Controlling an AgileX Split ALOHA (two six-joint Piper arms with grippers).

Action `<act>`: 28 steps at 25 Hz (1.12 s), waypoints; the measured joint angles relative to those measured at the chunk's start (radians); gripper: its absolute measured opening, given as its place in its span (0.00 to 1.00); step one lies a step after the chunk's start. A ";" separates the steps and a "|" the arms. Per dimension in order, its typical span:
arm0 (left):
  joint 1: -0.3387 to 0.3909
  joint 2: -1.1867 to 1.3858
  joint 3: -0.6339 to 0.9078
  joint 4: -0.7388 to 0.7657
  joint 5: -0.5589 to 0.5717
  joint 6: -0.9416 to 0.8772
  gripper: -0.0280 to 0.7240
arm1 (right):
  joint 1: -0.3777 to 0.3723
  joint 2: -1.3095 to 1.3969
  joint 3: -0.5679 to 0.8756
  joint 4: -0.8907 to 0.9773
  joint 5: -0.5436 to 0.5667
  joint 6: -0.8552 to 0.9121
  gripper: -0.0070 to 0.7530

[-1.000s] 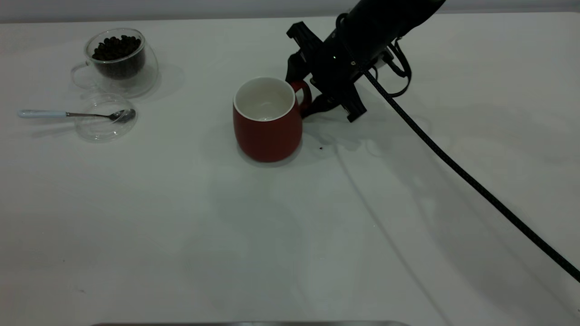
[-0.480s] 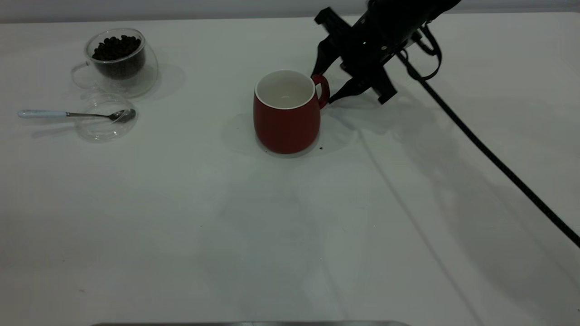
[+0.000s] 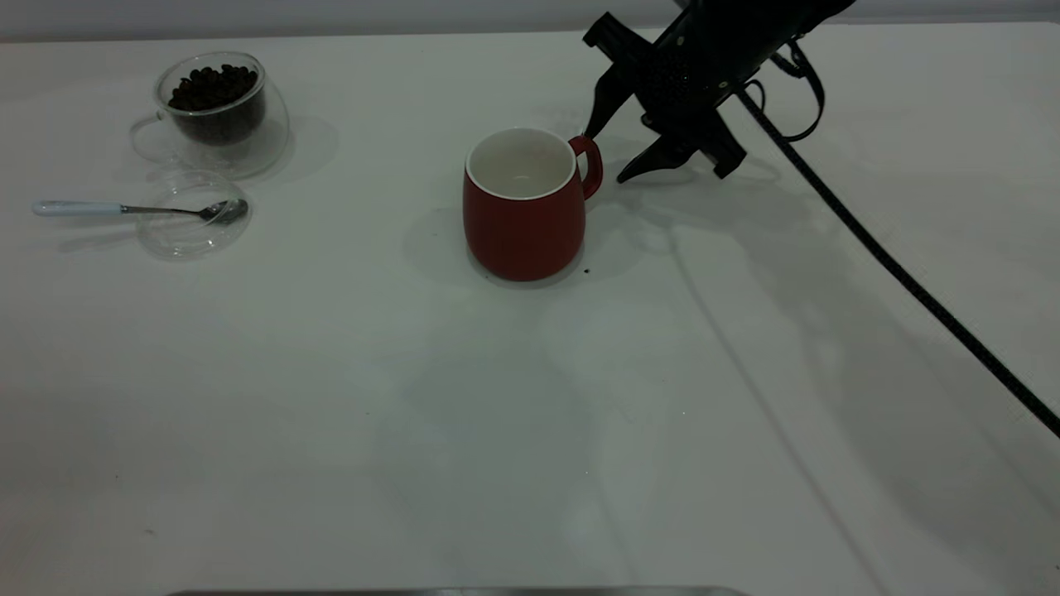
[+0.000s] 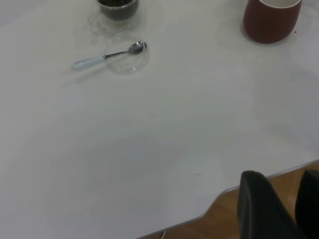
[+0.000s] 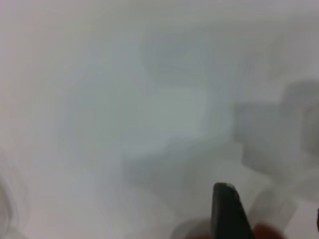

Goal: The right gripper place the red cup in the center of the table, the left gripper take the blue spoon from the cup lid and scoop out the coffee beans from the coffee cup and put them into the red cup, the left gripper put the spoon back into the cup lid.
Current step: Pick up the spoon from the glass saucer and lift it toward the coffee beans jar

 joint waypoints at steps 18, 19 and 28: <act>0.000 0.000 0.000 -0.001 0.000 0.000 0.35 | -0.050 -0.691 0.003 -0.595 0.686 -0.532 0.61; 0.000 0.000 0.000 -0.001 0.000 0.000 0.35 | -0.049 -0.763 0.016 -0.657 0.727 -0.519 0.61; 0.000 0.000 0.000 -0.001 0.000 0.002 0.35 | -0.060 -1.499 0.585 -1.015 0.797 -0.214 0.61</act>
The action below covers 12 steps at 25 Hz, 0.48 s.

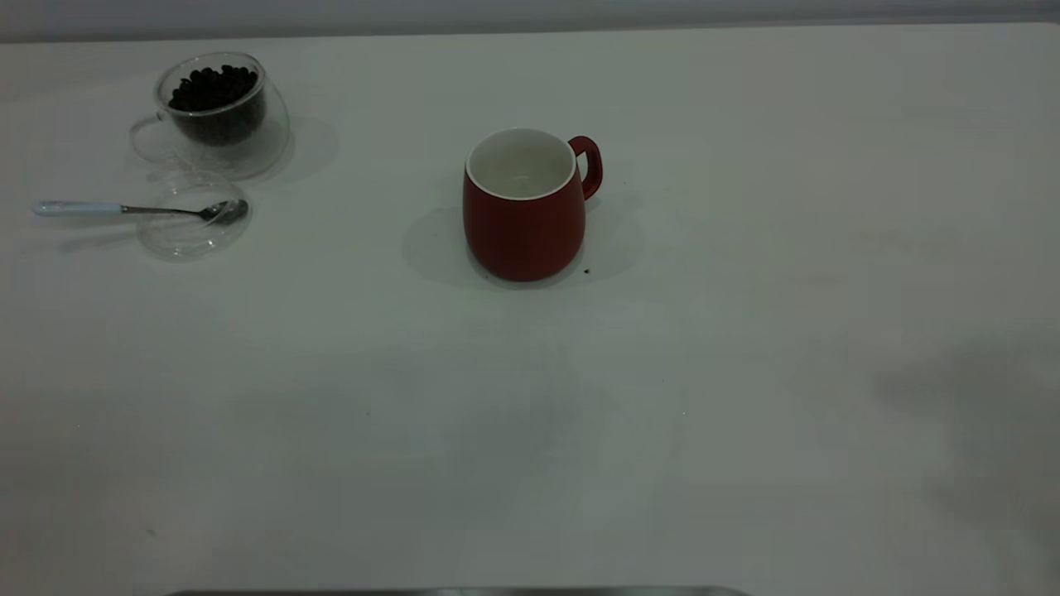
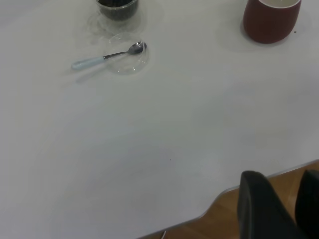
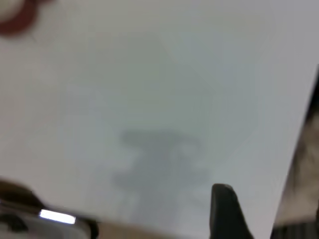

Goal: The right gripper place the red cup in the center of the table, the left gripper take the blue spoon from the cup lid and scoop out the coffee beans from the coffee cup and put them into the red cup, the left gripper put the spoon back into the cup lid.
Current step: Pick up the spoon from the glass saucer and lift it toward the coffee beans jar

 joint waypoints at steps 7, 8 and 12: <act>0.000 0.000 0.000 0.000 0.000 0.000 0.35 | -0.206 -0.429 0.537 0.000 -0.087 0.034 0.61; 0.000 0.000 0.000 0.000 0.000 0.000 0.35 | -0.217 -0.502 0.579 0.017 -0.117 0.034 0.61; 0.000 0.000 0.000 0.000 0.000 0.000 0.35 | -0.221 -0.778 0.710 0.059 -0.126 0.010 0.61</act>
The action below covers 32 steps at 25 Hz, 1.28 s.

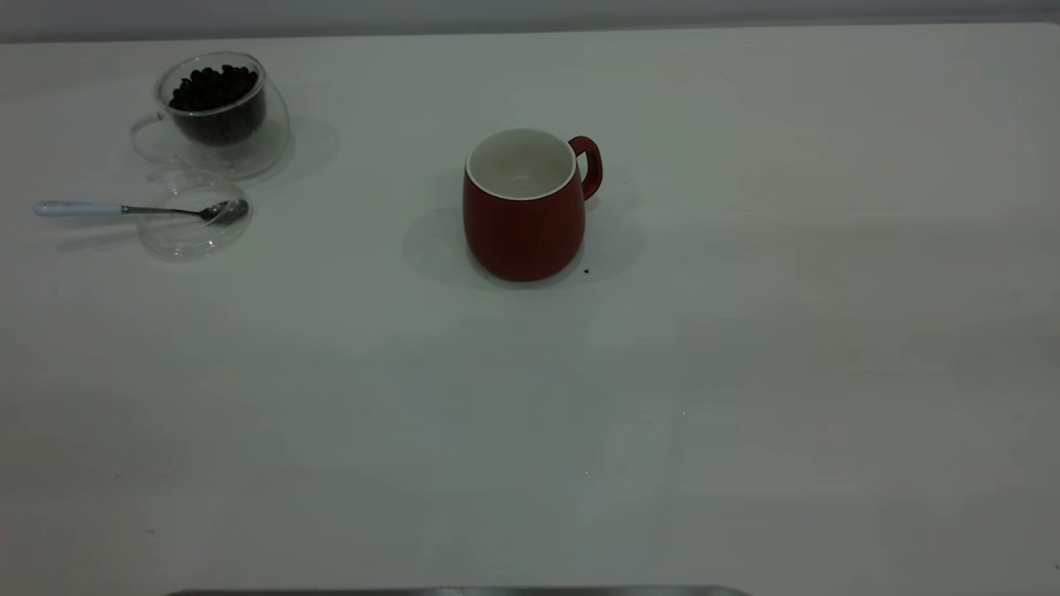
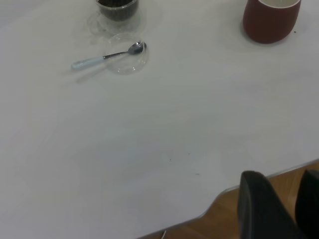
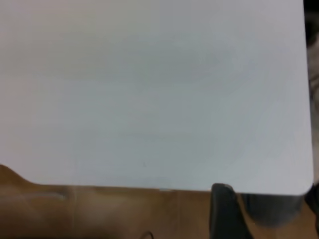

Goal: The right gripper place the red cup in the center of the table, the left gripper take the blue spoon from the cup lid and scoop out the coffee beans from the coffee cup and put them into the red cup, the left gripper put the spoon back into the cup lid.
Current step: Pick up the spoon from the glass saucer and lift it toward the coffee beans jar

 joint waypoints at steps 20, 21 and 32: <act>0.000 0.000 0.000 -0.001 0.000 -0.002 0.35 | -0.003 -0.333 0.012 -0.011 0.019 0.000 0.61; 0.000 0.000 0.000 -0.001 0.000 -0.002 0.35 | -0.003 -0.333 0.012 -0.011 0.019 0.000 0.61; 0.000 0.000 0.000 0.003 0.000 -0.002 0.35 | -0.003 -0.333 0.012 -0.011 0.019 0.000 0.61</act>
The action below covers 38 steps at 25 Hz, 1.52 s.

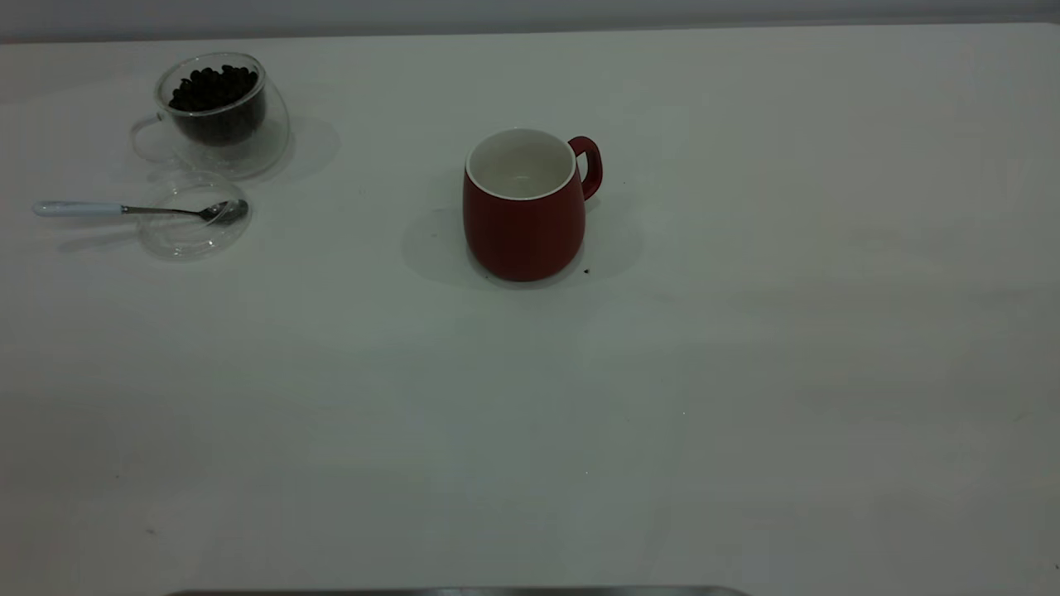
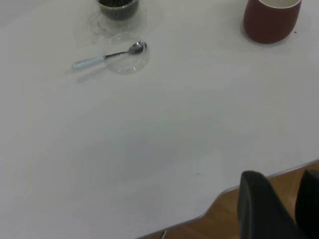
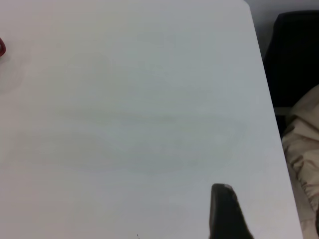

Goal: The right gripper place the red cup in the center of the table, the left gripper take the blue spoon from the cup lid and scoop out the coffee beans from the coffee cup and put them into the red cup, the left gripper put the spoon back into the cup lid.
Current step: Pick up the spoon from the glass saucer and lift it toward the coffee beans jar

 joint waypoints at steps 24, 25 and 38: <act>0.000 0.372 -0.129 0.178 -0.222 -0.385 0.35 | 0.000 0.000 0.000 0.000 0.000 0.000 0.61; 0.000 0.460 -0.144 0.220 -0.246 -0.396 0.35 | 0.000 0.000 0.000 0.000 0.000 0.000 0.61; 0.000 1.490 -0.355 0.361 -0.546 -0.408 0.70 | 0.000 0.000 0.001 0.000 0.000 0.000 0.61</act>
